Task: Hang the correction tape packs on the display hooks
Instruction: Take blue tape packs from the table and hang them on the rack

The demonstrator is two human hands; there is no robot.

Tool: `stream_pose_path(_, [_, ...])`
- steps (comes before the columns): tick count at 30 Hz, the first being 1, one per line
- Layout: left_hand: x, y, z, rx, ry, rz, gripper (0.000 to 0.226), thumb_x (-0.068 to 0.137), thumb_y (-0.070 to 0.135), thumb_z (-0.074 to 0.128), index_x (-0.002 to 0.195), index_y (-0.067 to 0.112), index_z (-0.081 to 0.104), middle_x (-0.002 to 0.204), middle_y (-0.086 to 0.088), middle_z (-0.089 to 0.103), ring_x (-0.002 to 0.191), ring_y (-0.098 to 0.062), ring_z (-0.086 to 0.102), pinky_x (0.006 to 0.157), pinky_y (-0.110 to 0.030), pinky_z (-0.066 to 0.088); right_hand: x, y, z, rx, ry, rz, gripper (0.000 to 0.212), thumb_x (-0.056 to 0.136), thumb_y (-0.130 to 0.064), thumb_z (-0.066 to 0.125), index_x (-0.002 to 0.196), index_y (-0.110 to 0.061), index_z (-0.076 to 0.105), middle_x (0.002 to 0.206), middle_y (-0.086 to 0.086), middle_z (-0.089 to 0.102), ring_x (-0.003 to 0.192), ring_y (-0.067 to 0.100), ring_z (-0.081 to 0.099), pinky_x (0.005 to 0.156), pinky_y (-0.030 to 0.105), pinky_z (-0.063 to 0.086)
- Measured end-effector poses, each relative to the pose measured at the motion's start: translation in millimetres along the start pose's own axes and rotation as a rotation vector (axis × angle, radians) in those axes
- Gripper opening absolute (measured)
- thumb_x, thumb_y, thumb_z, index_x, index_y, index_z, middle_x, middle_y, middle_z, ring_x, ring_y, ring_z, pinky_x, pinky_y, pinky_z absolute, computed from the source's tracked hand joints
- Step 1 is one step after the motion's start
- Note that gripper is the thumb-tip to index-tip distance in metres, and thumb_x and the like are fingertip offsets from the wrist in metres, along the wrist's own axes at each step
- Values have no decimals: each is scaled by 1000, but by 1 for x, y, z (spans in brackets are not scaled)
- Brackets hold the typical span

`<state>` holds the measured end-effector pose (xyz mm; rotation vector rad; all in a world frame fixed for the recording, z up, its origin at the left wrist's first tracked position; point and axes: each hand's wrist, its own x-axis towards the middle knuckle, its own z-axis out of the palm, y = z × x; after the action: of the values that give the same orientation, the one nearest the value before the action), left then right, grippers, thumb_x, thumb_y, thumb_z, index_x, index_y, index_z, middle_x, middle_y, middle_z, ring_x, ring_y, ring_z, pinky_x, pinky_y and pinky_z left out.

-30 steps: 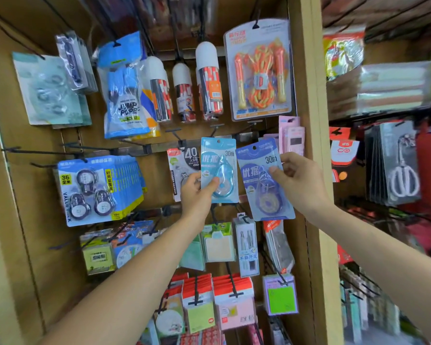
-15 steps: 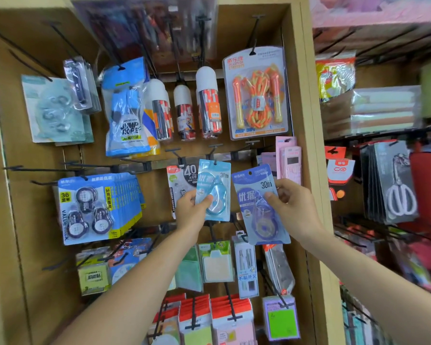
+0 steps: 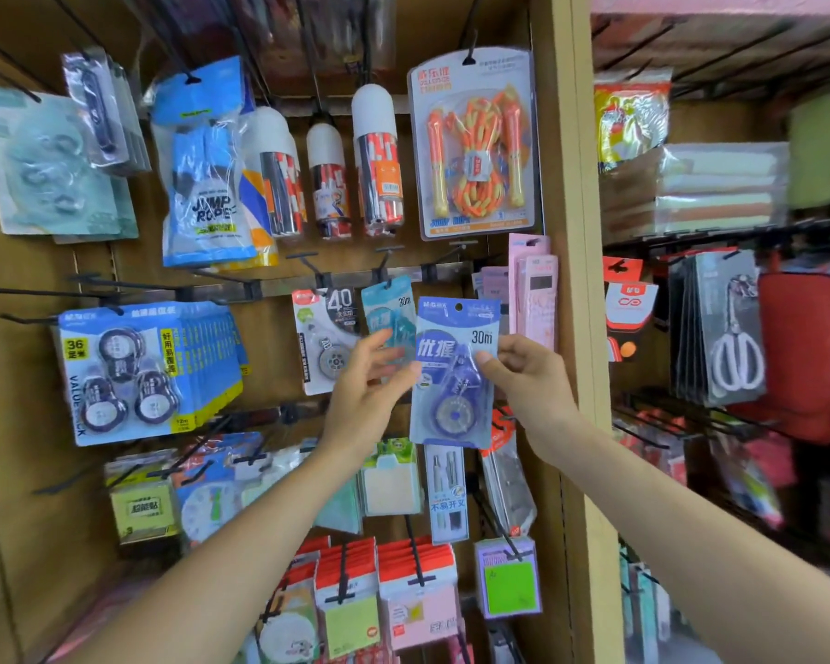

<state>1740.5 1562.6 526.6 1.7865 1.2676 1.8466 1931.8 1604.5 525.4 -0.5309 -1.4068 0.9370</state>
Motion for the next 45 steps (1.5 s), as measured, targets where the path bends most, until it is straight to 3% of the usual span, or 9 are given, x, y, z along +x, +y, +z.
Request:
stream_pose_path(4, [-14, 6, 7, -95, -201, -31, 60, 87, 9, 76, 137, 28, 48, 111, 4, 76, 102, -9, 72, 79, -21, 57, -3, 3, 1, 66, -51, -11, 22, 94, -21, 66, 108, -4, 61, 101, 7, 76, 94, 23, 74, 80, 43, 60])
stream_pose_path(9, [-10, 5, 1, -75, -166, -9, 53, 87, 9, 77, 132, 25, 54, 107, 1, 78, 98, -16, 74, 83, -28, 59, 6, -2, -18, -355, 106, -305, 19, 94, -26, 67, 111, -19, 63, 103, -9, 71, 93, 8, 67, 77, 28, 56])
stream_pose_path(12, [1, 1, -3, -119, -64, -1, 49, 86, 8, 76, 119, 37, 53, 102, 8, 78, 94, -9, 74, 75, -19, 57, 38, -5, -48, -771, 336, -545, 40, 94, -40, 62, 130, -26, 53, 135, -8, 54, 124, 14, 49, 101, 32, 43])
stream_pose_path(15, [12, -6, -5, -134, 13, -12, 47, 88, 7, 75, 123, 31, 56, 104, 6, 78, 97, -12, 74, 78, -24, 58, 73, 0, -70, -1099, 337, -531, 66, 93, -58, 53, 148, -26, 36, 161, -1, 26, 146, 26, 22, 116, 43, 25])
stream_pose_path(21, [33, -12, 2, -121, 80, 23, 44, 87, 5, 75, 119, 29, 59, 105, 1, 78, 93, -14, 75, 76, -29, 61, 111, 34, -92, -1324, 230, -532, 83, 88, -77, 30, 157, -38, 6, 166, -8, -10, 152, 28, -12, 121, 54, 4])
stream_pose_path(27, [46, -23, 8, -74, 148, 30, 49, 87, 5, 76, 131, 16, 56, 112, 1, 75, 97, -13, 74, 72, -20, 59, 121, 46, -98, -1372, 281, -629, 81, 90, -74, 34, 157, -38, 8, 167, -3, -5, 153, 30, -8, 120, 52, 7])
stream_pose_path(34, [43, -40, 20, -7, 141, -15, 31, 90, 13, 74, 115, 26, 63, 108, 6, 76, 100, -16, 73, 79, -30, 58, 123, 54, -95, -1505, 298, -680, 73, 94, -71, 25, 157, -38, 6, 167, 3, -4, 152, 33, -9, 120, 56, 0])
stream_pose_path(39, [36, -33, 22, -36, 103, 44, 41, 94, 15, 71, 132, 20, 56, 117, 4, 74, 107, -14, 71, 90, -34, 57, 128, 62, -96, -1557, 308, -767, 69, 97, -68, 25, 157, -37, 11, 167, 4, 3, 153, 36, -2, 120, 58, 6])
stream_pose_path(45, [43, -24, 26, -73, 221, 19, 38, 97, 18, 67, 127, 30, 47, 119, 7, 71, 104, -5, 69, 73, -12, 55, 127, 62, -95, -1556, 308, -776, 71, 97, -68, 27, 158, -36, 9, 167, 6, 3, 152, 38, -2, 118, 62, 11])
